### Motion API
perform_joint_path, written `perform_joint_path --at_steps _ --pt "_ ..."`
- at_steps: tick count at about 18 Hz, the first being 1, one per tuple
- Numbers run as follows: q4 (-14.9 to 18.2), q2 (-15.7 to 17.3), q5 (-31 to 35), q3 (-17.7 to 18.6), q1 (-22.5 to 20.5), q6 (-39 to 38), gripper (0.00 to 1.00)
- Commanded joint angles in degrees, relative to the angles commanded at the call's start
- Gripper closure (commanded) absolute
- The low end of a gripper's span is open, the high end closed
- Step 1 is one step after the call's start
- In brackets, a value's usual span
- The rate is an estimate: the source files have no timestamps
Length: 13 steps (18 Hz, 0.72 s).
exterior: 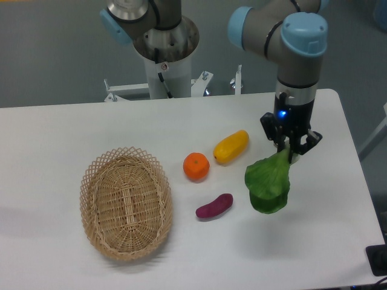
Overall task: Pick up the green vegetable from the basket
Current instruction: 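Hold the bok choy raised above the table beside the yellow vegetable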
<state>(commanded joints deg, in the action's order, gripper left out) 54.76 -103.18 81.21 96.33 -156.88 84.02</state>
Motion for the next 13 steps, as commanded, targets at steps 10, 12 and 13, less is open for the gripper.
perform_joint_path --at_steps 10,12,13 --pt "0.0 0.0 0.0 0.4 -0.1 0.0 0.66" --pt "0.0 0.0 0.0 0.4 -0.1 0.0 0.66" --pt "0.0 0.0 0.0 0.4 -0.1 0.0 0.66"
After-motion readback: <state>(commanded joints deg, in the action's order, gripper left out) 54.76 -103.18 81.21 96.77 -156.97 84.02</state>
